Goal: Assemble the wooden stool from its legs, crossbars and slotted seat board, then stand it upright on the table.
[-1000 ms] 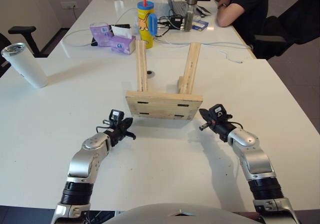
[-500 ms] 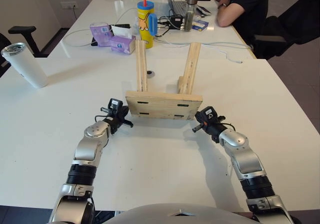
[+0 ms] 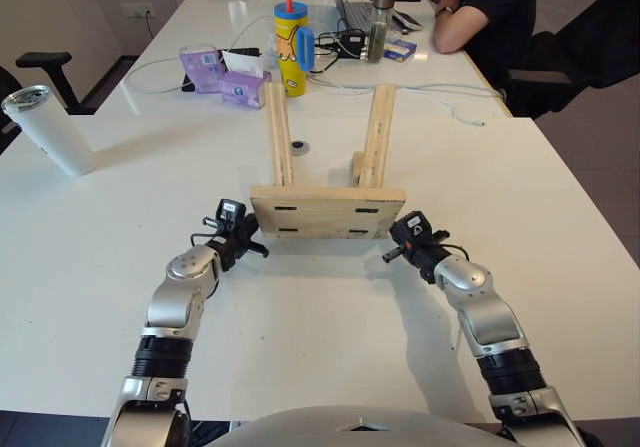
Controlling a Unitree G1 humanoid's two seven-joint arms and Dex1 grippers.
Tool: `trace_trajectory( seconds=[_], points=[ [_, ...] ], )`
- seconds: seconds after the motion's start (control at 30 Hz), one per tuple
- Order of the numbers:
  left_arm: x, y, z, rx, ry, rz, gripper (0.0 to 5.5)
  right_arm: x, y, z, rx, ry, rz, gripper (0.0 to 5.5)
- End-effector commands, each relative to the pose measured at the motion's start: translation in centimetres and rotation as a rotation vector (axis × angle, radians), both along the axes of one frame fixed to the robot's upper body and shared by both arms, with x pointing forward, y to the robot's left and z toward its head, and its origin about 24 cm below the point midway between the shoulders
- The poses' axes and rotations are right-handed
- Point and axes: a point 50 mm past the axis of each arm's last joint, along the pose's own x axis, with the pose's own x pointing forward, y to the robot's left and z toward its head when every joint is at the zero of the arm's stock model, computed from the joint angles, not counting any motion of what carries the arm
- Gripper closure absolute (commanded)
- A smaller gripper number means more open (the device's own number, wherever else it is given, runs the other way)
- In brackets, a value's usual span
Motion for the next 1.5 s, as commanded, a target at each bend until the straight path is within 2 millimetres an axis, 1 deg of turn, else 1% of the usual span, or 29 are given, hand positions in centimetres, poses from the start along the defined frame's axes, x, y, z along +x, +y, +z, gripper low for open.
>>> trace_trajectory(
  seconds=[0.03, 0.17, 0.3, 0.4, 0.47, 0.53, 0.6, 0.73, 0.9, 1.0, 1.1, 1.27, 1.4, 1.5],
  points=[
    [-0.1, -4.1, 2.5, -0.116, -0.07, -0.145, 5.48, 0.8, 3.9, 4.4, 0.115, -0.152, 0.149, 5.5],
    [0.3, -4.8, 5.5, -0.142, -0.156, -0.165, 5.48, 0.9, 4.4, 6.2, 0.127, -0.203, 0.17, 5.5],
    [0.6, -5.1, 8.4, -0.17, -0.238, -0.173, 5.48, 1.0, 4.7, 7.4, 0.13, -0.236, 0.18, 5.5],
    [0.6, -5.3, 9.6, -0.175, -0.265, -0.182, 5.48, 1.0, 4.9, 8.1, 0.134, -0.261, 0.181, 5.5],
    [0.6, -5.3, 9.9, -0.175, -0.273, -0.185, 5.48, 1.1, 5.0, 8.9, 0.142, -0.284, 0.18, 5.5],
    [0.5, -5.3, 10.0, -0.175, -0.274, -0.185, 5.48, 1.1, 5.0, 9.1, 0.144, -0.29, 0.179, 5.5],
    [0.6, -5.2, 10.0, -0.176, -0.273, -0.181, 5.48, 1.3, 5.1, 10.4, 0.161, -0.33, 0.174, 5.5],
    [0.7, -5.0, 10.2, -0.174, -0.282, -0.173, 5.48, 1.5, 5.2, 11.6, 0.174, -0.364, 0.173, 5.5],
    [0.8, -4.9, 11.3, -0.174, -0.327, -0.156, 5.48, 1.2, 5.3, 11.6, 0.176, -0.358, 0.184, 5.5],
    [0.8, -4.8, 12.6, -0.19, -0.369, -0.153, 5.48, 1.1, 5.4, 11.7, 0.178, -0.359, 0.187, 5.5],
    [0.8, -4.9, 13.3, -0.196, -0.385, -0.159, 5.48, 1.3, 5.3, 12.4, 0.187, -0.383, 0.184, 5.5],
    [0.9, -4.7, 13.5, -0.176, -0.387, -0.155, 5.48, 1.3, 5.2, 13.9, 0.207, -0.44, 0.172, 5.5],
    [0.9, -4.8, 14.2, -0.178, -0.409, -0.159, 5.48, 1.2, 5.2, 14.5, 0.213, -0.457, 0.173, 5.5],
    [1.0, -4.7, 15.2, -0.179, -0.442, -0.16, 5.48, 1.3, 5.2, 14.7, 0.213, -0.461, 0.173, 5.5]
  ],
)
